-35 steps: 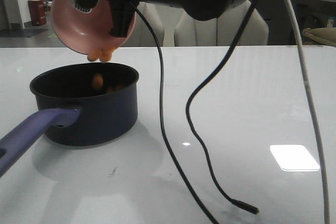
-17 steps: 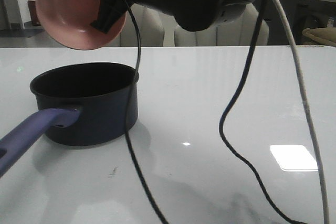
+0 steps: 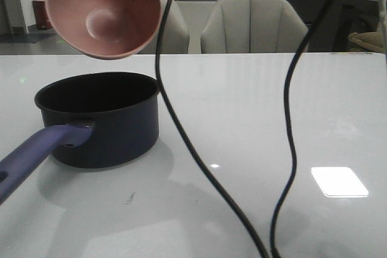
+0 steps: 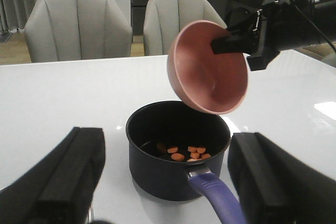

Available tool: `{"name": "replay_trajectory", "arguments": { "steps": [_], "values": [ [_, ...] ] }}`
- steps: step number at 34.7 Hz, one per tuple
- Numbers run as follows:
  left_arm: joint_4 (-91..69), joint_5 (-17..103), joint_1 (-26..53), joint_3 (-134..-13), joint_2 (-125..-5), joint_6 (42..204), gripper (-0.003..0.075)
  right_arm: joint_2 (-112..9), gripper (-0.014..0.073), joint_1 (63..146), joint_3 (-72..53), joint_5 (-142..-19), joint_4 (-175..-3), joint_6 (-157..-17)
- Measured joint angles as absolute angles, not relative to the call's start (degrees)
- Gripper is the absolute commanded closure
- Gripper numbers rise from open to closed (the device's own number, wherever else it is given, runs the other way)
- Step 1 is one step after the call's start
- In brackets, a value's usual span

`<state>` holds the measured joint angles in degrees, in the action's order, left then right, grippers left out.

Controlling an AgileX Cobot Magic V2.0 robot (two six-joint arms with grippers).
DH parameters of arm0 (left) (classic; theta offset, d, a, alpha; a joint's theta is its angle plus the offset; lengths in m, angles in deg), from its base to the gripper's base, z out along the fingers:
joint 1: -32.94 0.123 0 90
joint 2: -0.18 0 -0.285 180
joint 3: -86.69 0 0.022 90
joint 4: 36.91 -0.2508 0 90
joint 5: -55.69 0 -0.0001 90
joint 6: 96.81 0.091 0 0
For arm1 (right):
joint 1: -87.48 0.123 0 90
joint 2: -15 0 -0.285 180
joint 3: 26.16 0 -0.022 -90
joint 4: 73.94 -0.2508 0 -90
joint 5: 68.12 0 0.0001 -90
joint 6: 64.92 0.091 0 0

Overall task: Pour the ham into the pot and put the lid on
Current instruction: 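Carry the empty pink bowl back and lower it onto the table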

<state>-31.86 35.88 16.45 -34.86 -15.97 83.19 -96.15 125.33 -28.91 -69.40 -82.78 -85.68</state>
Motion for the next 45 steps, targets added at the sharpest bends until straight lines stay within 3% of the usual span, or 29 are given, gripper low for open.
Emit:
{"name": "replay_trajectory", "arguments": {
  "steps": [14, 28, 39, 45],
  "values": [
    [-31.86, 35.88, 16.45, -34.86, -15.97, 83.19, 0.0192, -87.19, 0.0456, 111.1, -29.97, -96.12, -83.42, -82.99],
    [-31.86, 35.88, 16.45, -34.86, -15.97, 83.19, 0.0192, -92.27, 0.0456, 95.97, -30.16, -113.06, -83.84, -75.05],
    [-31.86, 35.88, 16.45, -34.86, -15.97, 83.19, 0.0192, -100.57, 0.0447, 93.91, -30.16, -117.51, -86.61, -74.69],
    [-31.86, 35.88, 16.45, -34.86, -15.97, 83.19, 0.0192, -102.38, 0.0351, 93.91, -30.16, -117.63, -86.71, -74.69]
  ]
}}
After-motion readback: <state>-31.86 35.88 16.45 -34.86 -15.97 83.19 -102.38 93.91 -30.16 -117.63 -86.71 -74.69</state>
